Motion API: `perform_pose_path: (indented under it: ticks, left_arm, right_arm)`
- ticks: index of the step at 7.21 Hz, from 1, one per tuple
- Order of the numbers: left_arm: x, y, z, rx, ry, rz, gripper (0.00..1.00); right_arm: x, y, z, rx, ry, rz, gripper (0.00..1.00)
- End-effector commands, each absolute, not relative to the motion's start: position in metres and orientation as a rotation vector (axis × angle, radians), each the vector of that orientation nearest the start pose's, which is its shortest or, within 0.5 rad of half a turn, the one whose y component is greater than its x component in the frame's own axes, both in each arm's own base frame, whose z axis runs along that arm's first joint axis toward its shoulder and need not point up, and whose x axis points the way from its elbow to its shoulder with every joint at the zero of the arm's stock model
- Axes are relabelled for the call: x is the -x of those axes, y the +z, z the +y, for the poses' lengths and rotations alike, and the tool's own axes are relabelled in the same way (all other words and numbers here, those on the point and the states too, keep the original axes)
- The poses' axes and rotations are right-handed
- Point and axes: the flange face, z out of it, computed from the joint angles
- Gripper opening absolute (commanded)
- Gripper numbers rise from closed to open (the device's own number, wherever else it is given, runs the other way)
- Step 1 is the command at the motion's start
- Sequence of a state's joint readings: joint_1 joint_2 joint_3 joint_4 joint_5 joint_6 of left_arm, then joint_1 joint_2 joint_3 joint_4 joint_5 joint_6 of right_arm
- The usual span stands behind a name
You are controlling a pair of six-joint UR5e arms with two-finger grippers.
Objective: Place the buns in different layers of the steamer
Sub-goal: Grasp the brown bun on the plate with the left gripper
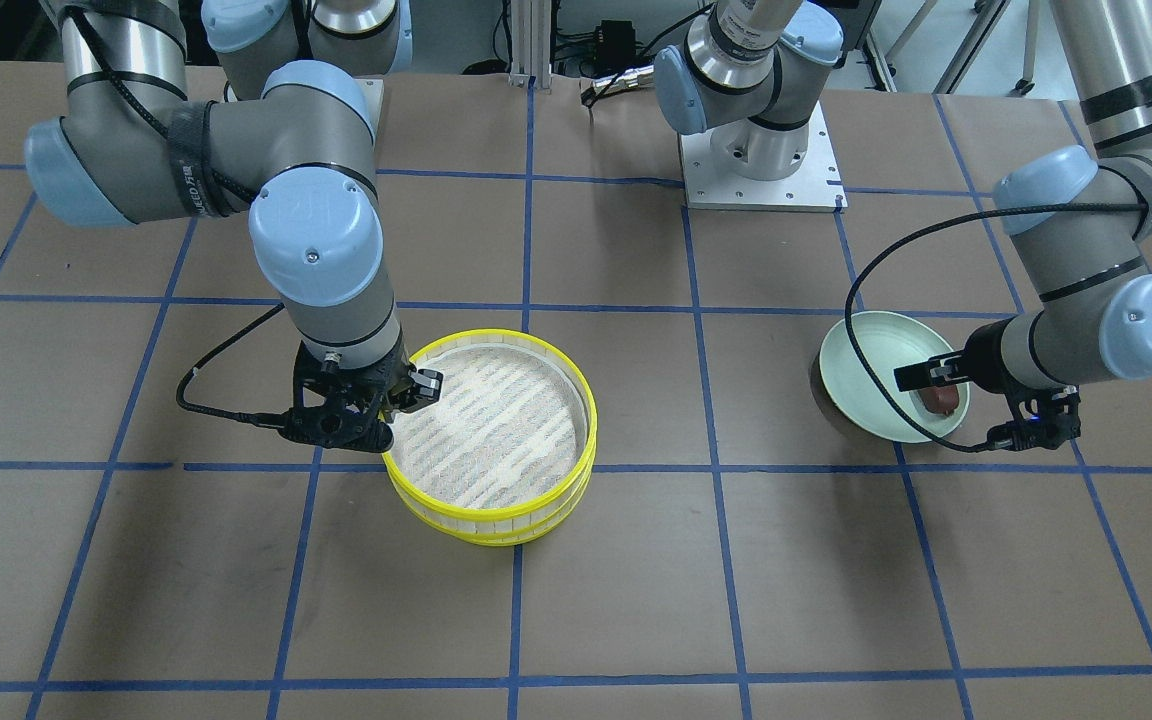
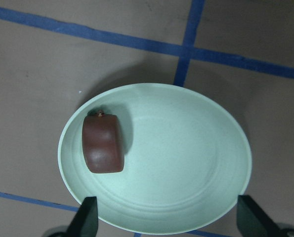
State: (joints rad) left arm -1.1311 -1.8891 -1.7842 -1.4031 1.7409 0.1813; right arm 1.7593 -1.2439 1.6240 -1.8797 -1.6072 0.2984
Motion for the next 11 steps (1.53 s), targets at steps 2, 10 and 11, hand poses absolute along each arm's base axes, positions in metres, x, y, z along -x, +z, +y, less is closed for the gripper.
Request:
perform_pose_path:
  ticks: [2,10,11]
  left_arm:
    - [-0.143,0.193,-0.526,0.338,0.728,2.95,0.92]
    - [-0.151,0.17,-0.529,0.297,0.777,2.921,0.82]
    - [-0.151,0.171,-0.531,0.309,0.759,2.927,0.51]
  right_arm:
    - [-0.239,0.306,-0.559,-0.169,0.121,3.185,0.0]
    - [-0.243,0.294,-0.559,-0.125,0.154,3.187,0.0]
    - [-0.244,0.292,-0.559,-0.122,0.159,3.187,0.0]
